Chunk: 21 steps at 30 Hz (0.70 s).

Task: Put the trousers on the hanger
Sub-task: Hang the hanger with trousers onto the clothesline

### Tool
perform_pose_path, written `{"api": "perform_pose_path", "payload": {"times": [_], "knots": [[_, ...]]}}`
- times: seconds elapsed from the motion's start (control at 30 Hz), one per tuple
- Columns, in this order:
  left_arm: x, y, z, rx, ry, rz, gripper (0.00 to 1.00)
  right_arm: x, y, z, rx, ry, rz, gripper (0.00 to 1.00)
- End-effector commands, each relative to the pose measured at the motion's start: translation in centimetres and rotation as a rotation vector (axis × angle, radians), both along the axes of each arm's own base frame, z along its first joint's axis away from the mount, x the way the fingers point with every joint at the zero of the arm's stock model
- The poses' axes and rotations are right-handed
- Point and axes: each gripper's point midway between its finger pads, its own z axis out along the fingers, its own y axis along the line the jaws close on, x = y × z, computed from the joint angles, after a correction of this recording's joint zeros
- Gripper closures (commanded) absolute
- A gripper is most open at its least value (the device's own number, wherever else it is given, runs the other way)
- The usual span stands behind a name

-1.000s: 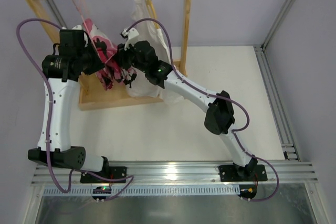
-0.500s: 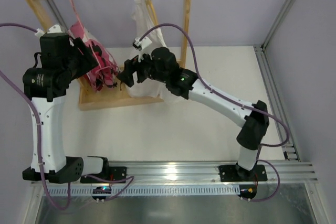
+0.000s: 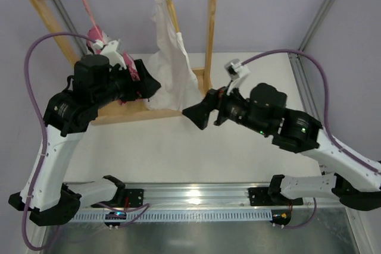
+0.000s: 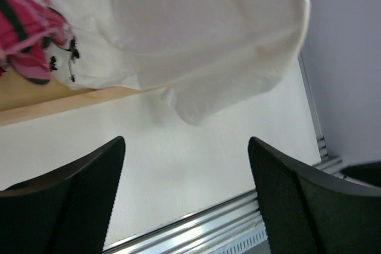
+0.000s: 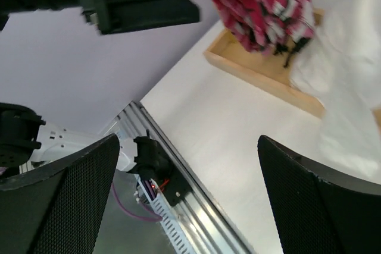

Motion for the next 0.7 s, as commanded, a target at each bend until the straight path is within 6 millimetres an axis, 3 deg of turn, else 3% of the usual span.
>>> {"api": "perform_pose_path", "payload": {"times": [0.0, 0.03, 0.07, 0.1, 0.13, 0.17, 0.2, 0.23, 0.3, 0.33, 0.37, 0.5, 0.67], "knots": [[-2.3, -4.5, 1.3, -0.056, -0.101, -0.162, 0.06, 1.0, -9.0, -2.6, 0.035, 0.173, -0.348, 0.01], [-2.9, -5.0, 1.0, -0.063, -0.104, -0.183, 0.0, 1.0, -10.5, -3.1, 0.046, 0.187, -0.395, 0.0], [-3.5, -5.7, 0.2, -0.063, -0.092, -0.211, 0.0, 1.2, -11.9, -4.9, 0.021, 0.201, -0.457, 0.0], [-4.8, -6.3, 0.9, -0.103, -0.122, -0.252, 0.0, 0.4, -14.0, -4.0, 0.077, 0.196, -0.467, 0.0], [-5.1, -6.9, -1.2, -0.096, -0.083, -0.272, 0.0, 0.3, -14.9, -4.3, 0.081, 0.192, -0.484, 0.0], [-5.6, -7.0, -1.5, -0.116, -0.085, -0.285, 0.0, 0.1, -15.7, -5.3, 0.069, 0.193, -0.498, 0.0], [-6.6, -6.8, -0.6, -0.164, -0.126, -0.294, 0.0, 0.1, -16.6, -5.3, 0.076, 0.186, -0.52, 0.0], [-6.9, -6.6, -1.0, -0.193, -0.122, -0.283, 0.0, -0.3, -17.7, -5.0, 0.095, 0.174, -0.522, 0.0], [-7.1, -6.2, -3.0, -0.207, -0.106, -0.261, 0.0, -0.5, -18.6, -5.6, 0.072, 0.165, -0.537, 0.0], [-7.9, -5.5, -1.8, -0.253, -0.159, -0.257, 0.0, -0.6, -19.0, -5.8, 0.061, 0.16, -0.541, 0.0], [-7.8, -5.4, -3.2, -0.248, -0.14, -0.244, 0.0, -0.6, -19.4, -5.9, 0.04, 0.152, -0.543, 0.0], [-8.1, -3.7, -3.7, -0.237, -0.168, -0.19, 0.0, -0.7, -19.8, -6.4, 0.001, 0.147, -0.546, 0.0], [-8.3, -2.9, -3.1, -0.248, -0.204, -0.174, 0.0, -0.9, -18.9, -6.9, 0.002, 0.138, -0.507, 0.0]]}}
